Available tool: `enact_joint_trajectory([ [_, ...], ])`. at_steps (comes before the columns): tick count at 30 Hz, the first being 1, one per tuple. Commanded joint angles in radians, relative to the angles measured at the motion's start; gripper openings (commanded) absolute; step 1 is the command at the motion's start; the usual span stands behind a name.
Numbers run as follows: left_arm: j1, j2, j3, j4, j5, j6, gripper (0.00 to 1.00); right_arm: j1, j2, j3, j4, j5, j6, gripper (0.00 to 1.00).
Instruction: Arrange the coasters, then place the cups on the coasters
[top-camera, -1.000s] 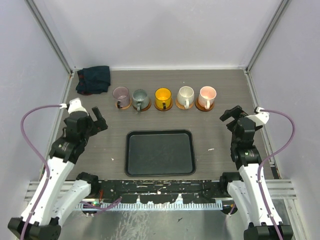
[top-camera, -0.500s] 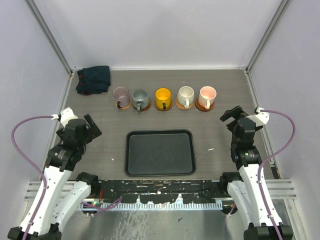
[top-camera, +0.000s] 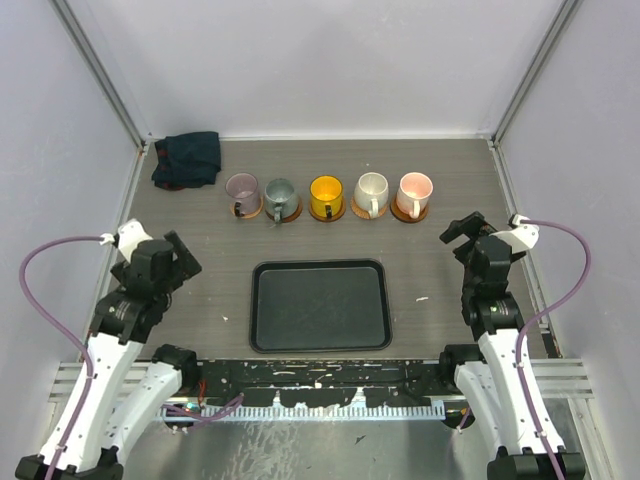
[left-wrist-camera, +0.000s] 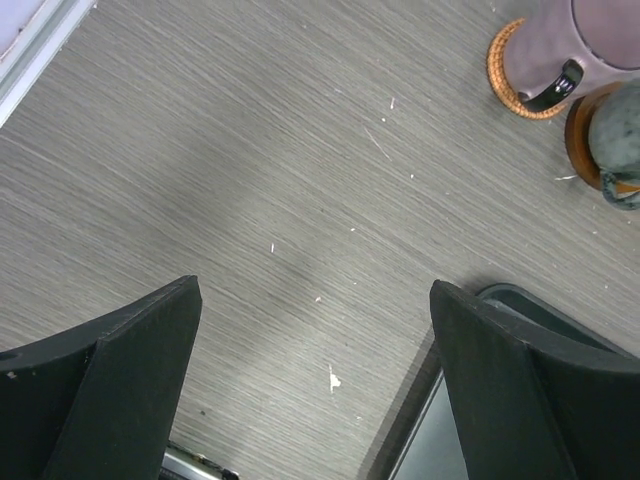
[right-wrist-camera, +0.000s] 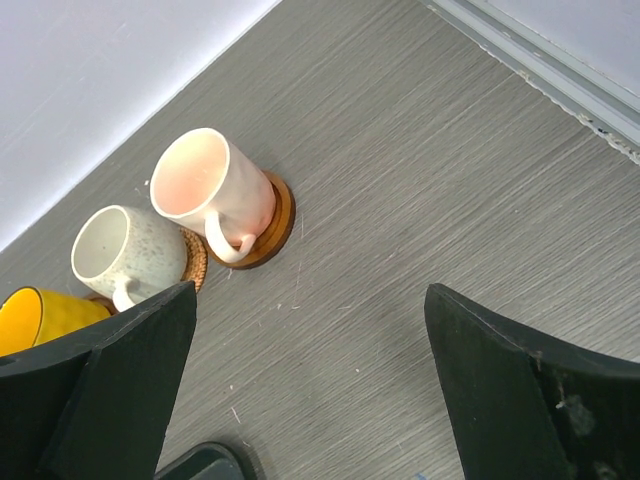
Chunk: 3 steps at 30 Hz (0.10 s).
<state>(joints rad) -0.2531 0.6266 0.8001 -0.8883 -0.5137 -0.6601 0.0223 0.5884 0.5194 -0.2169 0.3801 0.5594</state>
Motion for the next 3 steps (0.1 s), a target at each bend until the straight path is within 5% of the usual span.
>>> enact_joint_trajectory([
  [1,0.004,-0.021,0.006,0.019,-0.046,0.012,0.98,-0.002,-0.012,0.022,0.026,0.001,-0.008,1.0],
  [3,0.004,-0.022,0.013,0.01,-0.046,0.003,0.98,-0.001,-0.009,0.025,0.025,0.0,-0.007,1.0],
])
